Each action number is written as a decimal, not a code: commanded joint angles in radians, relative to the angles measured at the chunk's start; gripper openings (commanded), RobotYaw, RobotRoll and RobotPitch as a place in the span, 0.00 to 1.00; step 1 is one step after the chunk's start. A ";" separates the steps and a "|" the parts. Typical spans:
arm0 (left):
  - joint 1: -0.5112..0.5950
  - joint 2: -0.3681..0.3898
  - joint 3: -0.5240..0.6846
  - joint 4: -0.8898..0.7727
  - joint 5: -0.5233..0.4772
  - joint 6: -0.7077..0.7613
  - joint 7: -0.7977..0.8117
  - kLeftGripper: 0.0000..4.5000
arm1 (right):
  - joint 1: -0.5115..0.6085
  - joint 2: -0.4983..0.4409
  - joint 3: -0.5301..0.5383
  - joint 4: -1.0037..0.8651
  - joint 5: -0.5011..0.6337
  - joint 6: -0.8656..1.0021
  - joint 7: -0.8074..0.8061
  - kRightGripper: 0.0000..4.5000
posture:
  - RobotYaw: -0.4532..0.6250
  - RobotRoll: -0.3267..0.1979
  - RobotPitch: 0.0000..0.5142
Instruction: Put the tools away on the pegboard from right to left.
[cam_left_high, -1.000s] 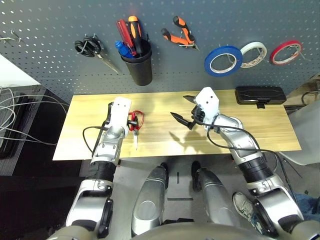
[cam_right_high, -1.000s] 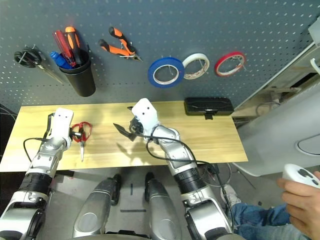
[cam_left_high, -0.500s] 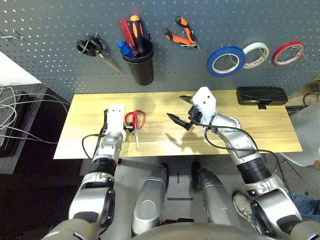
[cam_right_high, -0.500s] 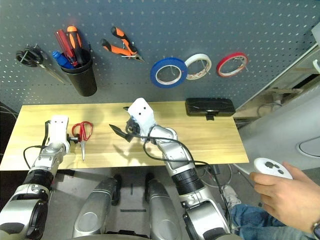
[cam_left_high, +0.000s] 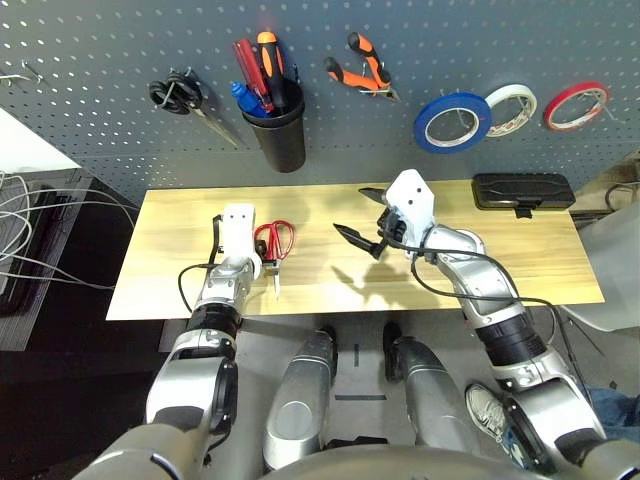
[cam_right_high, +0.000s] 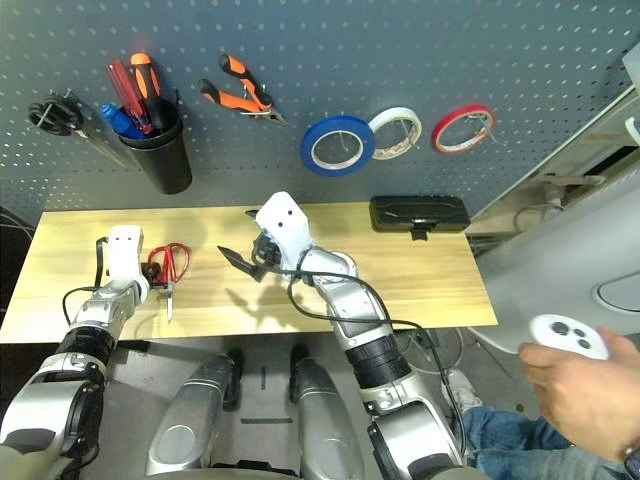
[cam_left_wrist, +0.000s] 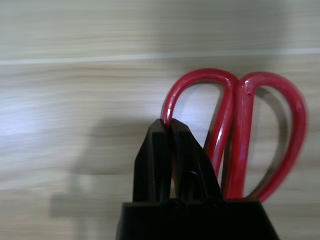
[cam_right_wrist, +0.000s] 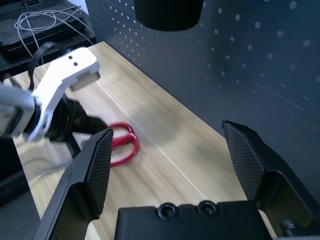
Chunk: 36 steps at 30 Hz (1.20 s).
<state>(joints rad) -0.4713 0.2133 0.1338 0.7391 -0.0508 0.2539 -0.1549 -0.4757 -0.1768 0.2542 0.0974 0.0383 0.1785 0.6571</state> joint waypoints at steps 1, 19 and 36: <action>0.092 -0.029 -0.027 -0.097 -0.007 -0.119 -0.043 0.01 | -0.014 0.006 -0.016 0.012 0.018 -0.030 -0.005 1.00 | 0.54 0.62 0.58; 0.311 0.000 0.063 -0.335 -0.071 -0.709 -0.077 0.01 | -0.122 0.017 -0.086 -0.128 0.157 -0.011 0.023 1.00 | 0.55 0.62 0.56; 0.339 0.129 0.198 -0.399 -0.048 -0.902 0.033 0.01 | -0.229 0.070 -0.113 -0.130 0.207 -0.018 -0.025 1.00 | 0.56 0.62 0.56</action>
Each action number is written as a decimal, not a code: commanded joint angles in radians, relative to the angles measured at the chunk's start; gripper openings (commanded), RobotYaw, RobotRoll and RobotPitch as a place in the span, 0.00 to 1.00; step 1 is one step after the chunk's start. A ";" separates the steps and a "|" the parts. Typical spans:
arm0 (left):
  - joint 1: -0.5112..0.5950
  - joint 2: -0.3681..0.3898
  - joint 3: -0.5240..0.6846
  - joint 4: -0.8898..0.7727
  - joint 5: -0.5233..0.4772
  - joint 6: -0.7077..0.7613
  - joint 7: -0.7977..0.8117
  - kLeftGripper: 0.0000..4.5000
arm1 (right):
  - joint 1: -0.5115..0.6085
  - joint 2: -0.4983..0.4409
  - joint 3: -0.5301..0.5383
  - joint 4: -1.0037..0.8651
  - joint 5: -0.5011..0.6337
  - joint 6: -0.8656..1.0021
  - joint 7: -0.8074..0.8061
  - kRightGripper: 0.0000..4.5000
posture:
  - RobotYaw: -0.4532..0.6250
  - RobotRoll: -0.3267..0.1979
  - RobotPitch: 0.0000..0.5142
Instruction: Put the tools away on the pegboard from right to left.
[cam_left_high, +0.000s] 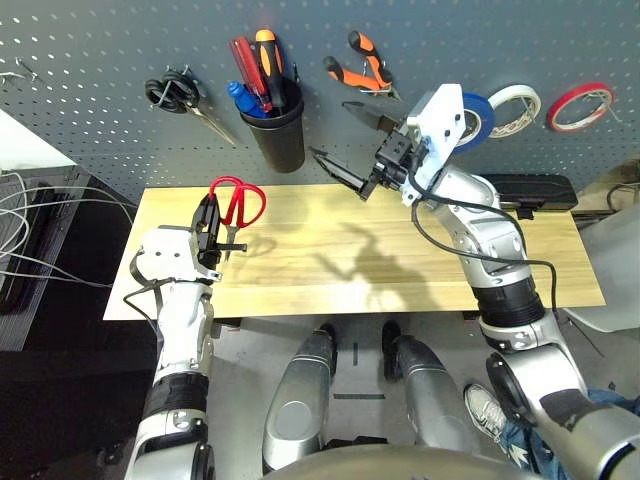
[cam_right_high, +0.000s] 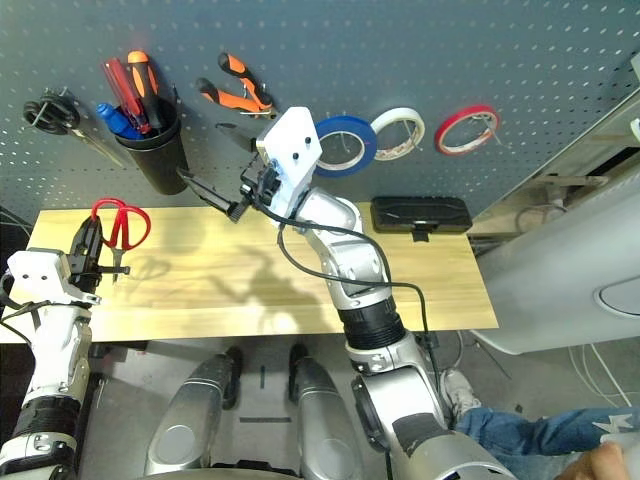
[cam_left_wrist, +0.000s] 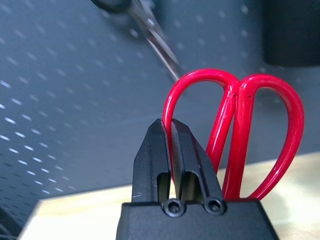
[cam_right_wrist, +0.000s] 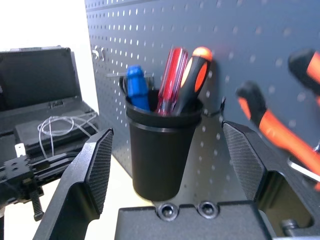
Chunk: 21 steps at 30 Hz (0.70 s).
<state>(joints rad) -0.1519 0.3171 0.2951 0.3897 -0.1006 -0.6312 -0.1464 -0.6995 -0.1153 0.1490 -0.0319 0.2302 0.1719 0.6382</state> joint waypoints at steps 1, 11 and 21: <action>0.018 0.034 0.046 -0.067 0.000 -0.016 0.030 0.01 | -0.007 0.010 -0.010 0.000 0.016 -0.012 -0.008 1.00 | 0.56 0.62 0.56; -0.067 0.084 0.070 -0.145 -0.009 0.016 0.058 0.01 | -0.013 0.025 -0.011 0.009 0.028 -0.004 0.001 1.00 | 0.57 0.62 0.55; -0.106 0.082 0.055 -0.163 -0.004 0.025 0.060 0.01 | -0.006 0.016 -0.007 0.014 0.020 -0.009 0.001 1.00 | 0.55 0.62 0.55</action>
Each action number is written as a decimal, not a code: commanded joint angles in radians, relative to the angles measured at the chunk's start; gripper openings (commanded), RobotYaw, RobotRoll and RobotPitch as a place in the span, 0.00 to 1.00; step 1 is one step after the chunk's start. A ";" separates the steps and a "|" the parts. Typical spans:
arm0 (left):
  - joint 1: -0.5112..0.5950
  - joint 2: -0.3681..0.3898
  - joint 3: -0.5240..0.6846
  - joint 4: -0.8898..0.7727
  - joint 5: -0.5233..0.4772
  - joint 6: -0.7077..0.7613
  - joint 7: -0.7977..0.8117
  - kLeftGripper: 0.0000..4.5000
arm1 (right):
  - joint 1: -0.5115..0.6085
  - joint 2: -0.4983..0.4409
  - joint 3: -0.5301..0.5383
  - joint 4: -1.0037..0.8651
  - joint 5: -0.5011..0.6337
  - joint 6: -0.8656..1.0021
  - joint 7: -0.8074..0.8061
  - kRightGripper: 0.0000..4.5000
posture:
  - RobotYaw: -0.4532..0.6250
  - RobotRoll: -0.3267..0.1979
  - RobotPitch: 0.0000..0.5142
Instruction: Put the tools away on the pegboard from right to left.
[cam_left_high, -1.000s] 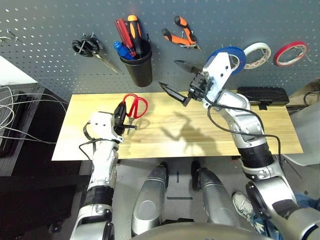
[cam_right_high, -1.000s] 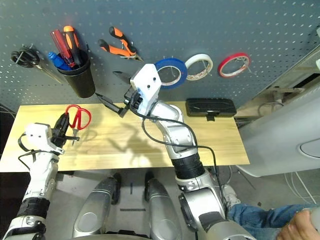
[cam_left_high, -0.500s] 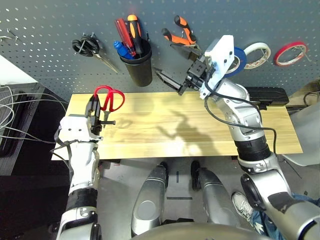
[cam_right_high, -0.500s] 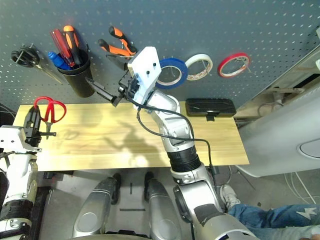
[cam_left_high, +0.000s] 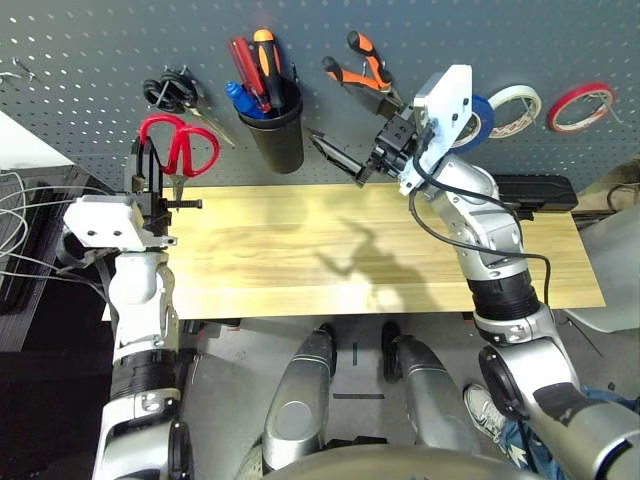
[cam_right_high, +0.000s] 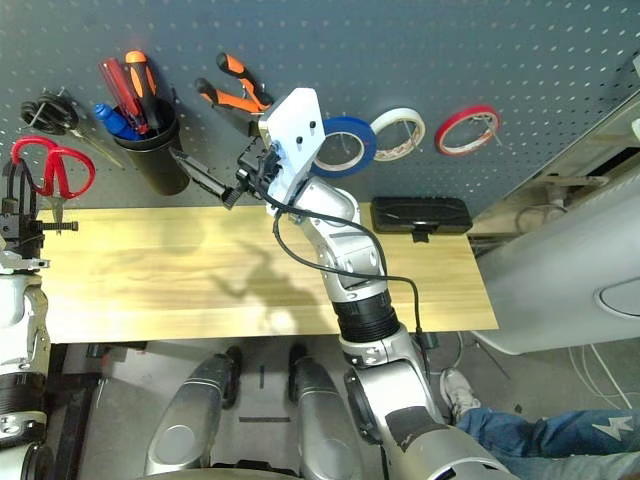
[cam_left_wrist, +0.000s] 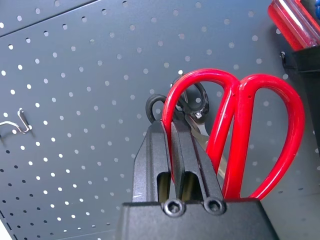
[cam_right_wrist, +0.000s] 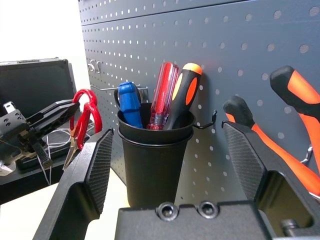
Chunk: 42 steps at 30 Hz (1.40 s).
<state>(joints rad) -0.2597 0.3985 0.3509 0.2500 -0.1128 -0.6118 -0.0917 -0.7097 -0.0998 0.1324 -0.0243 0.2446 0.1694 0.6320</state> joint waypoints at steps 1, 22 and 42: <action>-0.003 0.002 0.001 -0.023 0.007 0.007 0.006 0.01 | 0.005 0.000 0.009 0.006 0.005 -0.007 0.007 1.00 | 0.55 0.62 0.55; -0.086 0.033 0.005 0.130 0.000 0.115 0.017 0.01 | 0.011 -0.003 0.014 0.011 -0.005 -0.005 -0.001 1.00 | 0.55 0.62 0.55; -0.037 0.004 -0.129 0.242 0.111 0.113 -0.022 0.95 | 0.131 -0.017 -0.007 0.106 -0.031 0.011 -0.046 1.00 | 0.56 0.62 0.53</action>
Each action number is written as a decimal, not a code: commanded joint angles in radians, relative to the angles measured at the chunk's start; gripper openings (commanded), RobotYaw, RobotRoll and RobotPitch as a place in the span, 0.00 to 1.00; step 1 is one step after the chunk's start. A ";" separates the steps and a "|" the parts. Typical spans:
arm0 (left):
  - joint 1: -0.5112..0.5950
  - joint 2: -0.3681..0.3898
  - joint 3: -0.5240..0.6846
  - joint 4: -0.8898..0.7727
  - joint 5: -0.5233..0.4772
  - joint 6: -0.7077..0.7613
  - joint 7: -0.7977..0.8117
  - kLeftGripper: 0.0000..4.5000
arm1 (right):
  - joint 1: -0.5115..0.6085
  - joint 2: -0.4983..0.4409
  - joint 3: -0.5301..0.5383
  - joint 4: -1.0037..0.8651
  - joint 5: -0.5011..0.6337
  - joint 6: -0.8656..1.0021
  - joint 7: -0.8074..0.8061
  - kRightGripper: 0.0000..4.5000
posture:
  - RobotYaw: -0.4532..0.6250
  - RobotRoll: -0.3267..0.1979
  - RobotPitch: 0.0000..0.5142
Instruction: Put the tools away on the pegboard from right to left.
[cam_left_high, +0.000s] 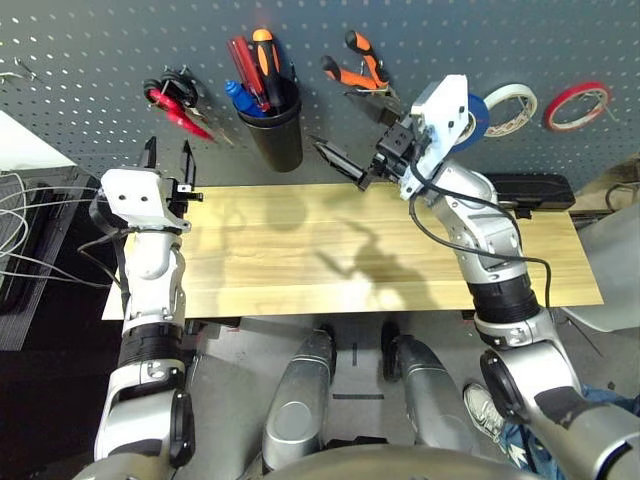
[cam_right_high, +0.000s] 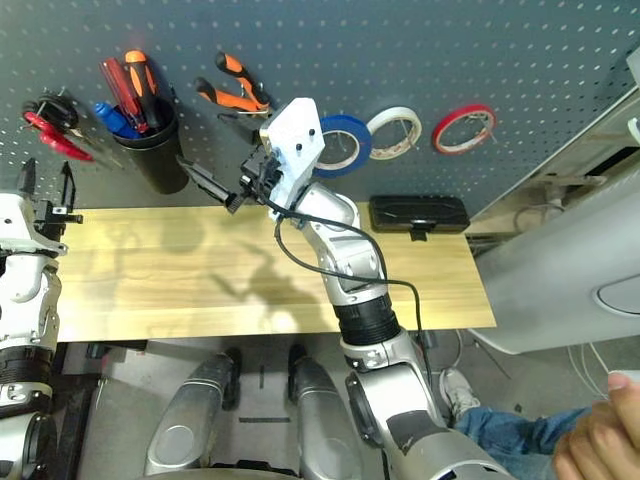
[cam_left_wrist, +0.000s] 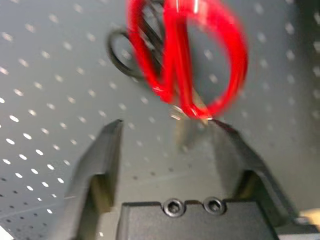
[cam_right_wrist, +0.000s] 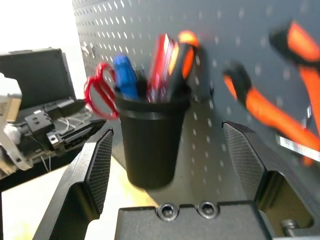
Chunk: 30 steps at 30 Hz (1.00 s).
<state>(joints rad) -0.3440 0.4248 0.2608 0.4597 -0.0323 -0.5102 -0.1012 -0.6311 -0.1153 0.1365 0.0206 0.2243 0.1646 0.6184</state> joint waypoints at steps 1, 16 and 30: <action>0.061 -0.034 -0.056 0.036 0.040 0.023 -0.014 0.99 | 0.073 -0.004 -0.028 0.103 -0.020 0.019 -0.061 1.00 | 0.56 0.62 0.52; 0.117 -0.118 -0.151 0.083 0.073 0.210 -0.022 0.99 | 0.155 -0.040 -0.228 0.490 -0.067 -0.108 -0.338 1.00 | 0.58 0.62 0.52; 0.057 -0.173 -0.208 0.129 0.090 0.317 -0.014 0.99 | 0.102 -0.157 -0.359 0.730 -0.054 -0.148 -0.420 1.00 | 0.55 0.62 0.52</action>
<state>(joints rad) -0.2936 0.2543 0.0594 0.5566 0.0462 -0.2120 -0.1201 -0.5333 -0.2645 -0.2148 0.7080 0.1700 0.0292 0.1933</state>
